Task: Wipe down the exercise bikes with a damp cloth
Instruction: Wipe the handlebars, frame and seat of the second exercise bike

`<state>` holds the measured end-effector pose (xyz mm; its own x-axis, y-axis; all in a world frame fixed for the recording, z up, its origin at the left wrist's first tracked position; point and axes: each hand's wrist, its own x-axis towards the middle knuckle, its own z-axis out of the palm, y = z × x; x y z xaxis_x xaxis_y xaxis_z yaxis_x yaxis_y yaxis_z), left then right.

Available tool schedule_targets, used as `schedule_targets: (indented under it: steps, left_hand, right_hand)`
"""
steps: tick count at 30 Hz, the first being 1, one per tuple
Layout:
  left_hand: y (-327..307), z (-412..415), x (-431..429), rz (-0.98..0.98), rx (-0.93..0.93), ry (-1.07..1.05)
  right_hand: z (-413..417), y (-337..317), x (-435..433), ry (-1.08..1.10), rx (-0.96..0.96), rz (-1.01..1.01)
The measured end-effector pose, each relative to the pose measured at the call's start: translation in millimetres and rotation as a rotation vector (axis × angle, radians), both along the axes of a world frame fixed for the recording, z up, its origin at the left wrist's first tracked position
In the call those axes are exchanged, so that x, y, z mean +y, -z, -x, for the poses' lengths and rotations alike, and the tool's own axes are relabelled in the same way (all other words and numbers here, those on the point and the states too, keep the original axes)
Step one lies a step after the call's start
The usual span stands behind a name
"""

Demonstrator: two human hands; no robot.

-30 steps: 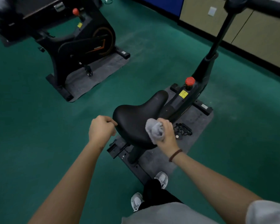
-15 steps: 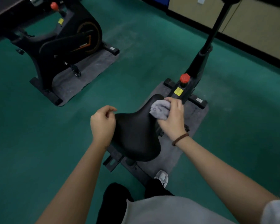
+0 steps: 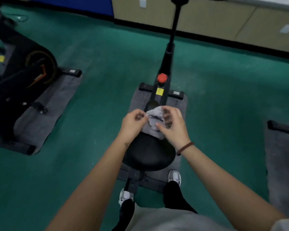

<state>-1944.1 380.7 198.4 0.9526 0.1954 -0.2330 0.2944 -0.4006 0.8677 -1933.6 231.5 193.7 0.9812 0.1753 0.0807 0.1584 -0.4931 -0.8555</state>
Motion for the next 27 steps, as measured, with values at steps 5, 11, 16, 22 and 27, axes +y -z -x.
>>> schedule_targets:
  steps: [5,11,16,22,27]
  left_hand:
    - [-13.6,0.4,-2.1,0.419,0.056,0.055]
    - [-18.1,9.6,7.9,0.567,0.058,0.167]
    - [-16.9,14.3,10.6,0.73,0.251,0.126]
    - [-9.9,23.3,5.9,0.706,0.33,0.14]
    - [-9.7,14.0,20.4,0.723,0.339,0.01]
  right_hand:
    - [25.0,-2.5,4.1,0.138,0.245,-0.066]
    - [34.3,-14.4,6.8,0.405,0.404,-0.462]
    - [36.9,-20.1,1.7,0.333,0.321,-0.454]
    - [38.5,-18.4,12.8,0.21,0.332,-0.509]
    - [32.5,-21.6,-1.8,0.503,0.438,-0.674]
